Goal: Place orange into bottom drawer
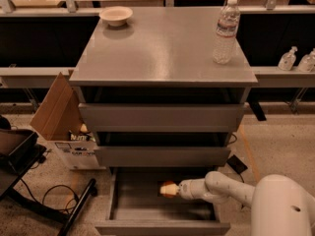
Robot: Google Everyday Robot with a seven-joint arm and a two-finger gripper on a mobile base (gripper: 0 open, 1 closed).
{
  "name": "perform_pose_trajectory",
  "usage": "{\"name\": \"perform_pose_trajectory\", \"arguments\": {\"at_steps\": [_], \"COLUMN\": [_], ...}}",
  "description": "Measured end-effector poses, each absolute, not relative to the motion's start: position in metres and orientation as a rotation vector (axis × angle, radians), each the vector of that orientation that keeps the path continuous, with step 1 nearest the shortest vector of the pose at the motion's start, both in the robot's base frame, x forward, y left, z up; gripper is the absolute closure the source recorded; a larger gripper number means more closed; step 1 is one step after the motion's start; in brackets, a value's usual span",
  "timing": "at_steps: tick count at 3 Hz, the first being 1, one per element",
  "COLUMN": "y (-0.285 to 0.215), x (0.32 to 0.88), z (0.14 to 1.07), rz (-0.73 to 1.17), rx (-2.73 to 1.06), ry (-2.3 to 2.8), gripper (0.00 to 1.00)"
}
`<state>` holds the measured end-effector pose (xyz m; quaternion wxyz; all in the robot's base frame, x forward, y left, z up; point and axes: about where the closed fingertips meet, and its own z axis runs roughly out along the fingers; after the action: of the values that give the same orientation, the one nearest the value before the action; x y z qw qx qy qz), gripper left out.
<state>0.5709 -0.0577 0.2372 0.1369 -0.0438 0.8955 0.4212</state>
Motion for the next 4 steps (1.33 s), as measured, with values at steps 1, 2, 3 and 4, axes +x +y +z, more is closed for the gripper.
{"name": "perform_pose_trajectory", "arguments": {"at_steps": [1, 2, 3, 4], "y": [-0.066, -0.065, -0.062, -0.061], "x": [0.595, 0.606, 0.607, 0.605], "z": [0.204, 0.174, 0.156, 0.153], "rz": [1.299, 1.299, 1.202, 1.197], "rx": [0.066, 0.199, 0.165, 0.160], "ry": [2.513, 2.506, 2.590, 2.599], "gripper": [1.00, 1.00, 1.00, 0.82]}}
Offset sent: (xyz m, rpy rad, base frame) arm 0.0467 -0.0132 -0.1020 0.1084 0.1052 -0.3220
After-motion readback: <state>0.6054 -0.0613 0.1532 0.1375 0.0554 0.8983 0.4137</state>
